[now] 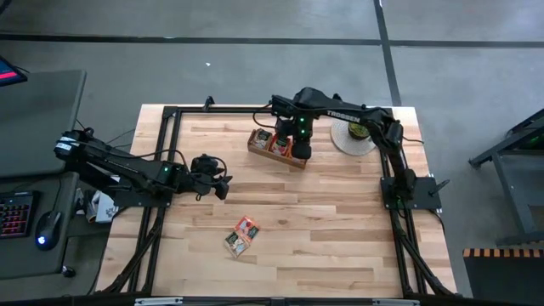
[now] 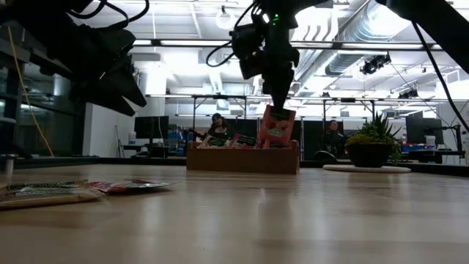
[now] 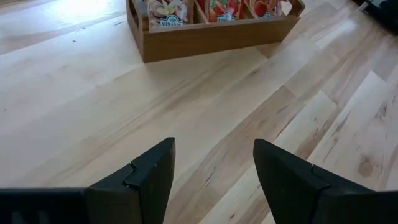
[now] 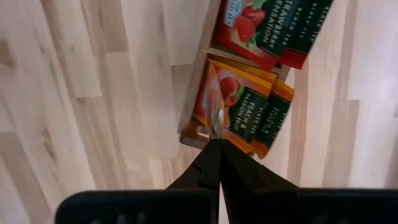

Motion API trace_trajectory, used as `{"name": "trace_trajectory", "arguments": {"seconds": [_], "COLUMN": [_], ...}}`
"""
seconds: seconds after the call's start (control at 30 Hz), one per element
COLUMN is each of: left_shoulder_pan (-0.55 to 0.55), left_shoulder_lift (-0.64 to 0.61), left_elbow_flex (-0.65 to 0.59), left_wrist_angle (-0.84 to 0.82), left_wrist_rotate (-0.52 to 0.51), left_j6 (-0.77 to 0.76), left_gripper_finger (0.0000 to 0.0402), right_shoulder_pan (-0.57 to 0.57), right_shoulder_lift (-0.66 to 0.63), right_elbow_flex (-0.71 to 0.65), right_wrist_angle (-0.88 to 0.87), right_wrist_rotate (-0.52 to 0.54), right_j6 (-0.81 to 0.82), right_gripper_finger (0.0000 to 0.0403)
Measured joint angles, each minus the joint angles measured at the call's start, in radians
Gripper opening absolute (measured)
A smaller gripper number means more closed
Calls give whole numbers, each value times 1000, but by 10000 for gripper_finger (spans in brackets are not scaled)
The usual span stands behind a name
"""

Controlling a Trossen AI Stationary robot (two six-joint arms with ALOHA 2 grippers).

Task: Pick & Place Tea
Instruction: Put the orange tea bag into the right section of the wooden organizer

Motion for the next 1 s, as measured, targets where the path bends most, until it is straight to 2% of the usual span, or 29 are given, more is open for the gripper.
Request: {"name": "trace_trajectory", "arguments": {"seconds": [0.1, 0.53, 0.83, 1.0], "left_shoulder_pan": [0, 0, 0, 0], "left_shoulder_lift": [0, 0, 0, 0], "left_elbow_flex": [0, 0, 0, 0], "left_wrist_angle": [0, -1, 0, -1], "left_wrist_rotate": [0, 19, 31, 32], "left_j6": [0, 0, 0, 0], "left_gripper_finger": [216, 216, 216, 216], "right_shoulder_pan": [0, 4, -3, -3], "right_shoulder_lift": [13, 68, 69, 70], "right_elbow_flex": [0, -5, -128, -144], "right_wrist_angle": [0, -2, 33, 42], "right_wrist_rotate": [22, -4, 26, 50], "right_j6": [-10, -2, 10, 10], "right_gripper_finger": [0, 0, 0, 0]}}
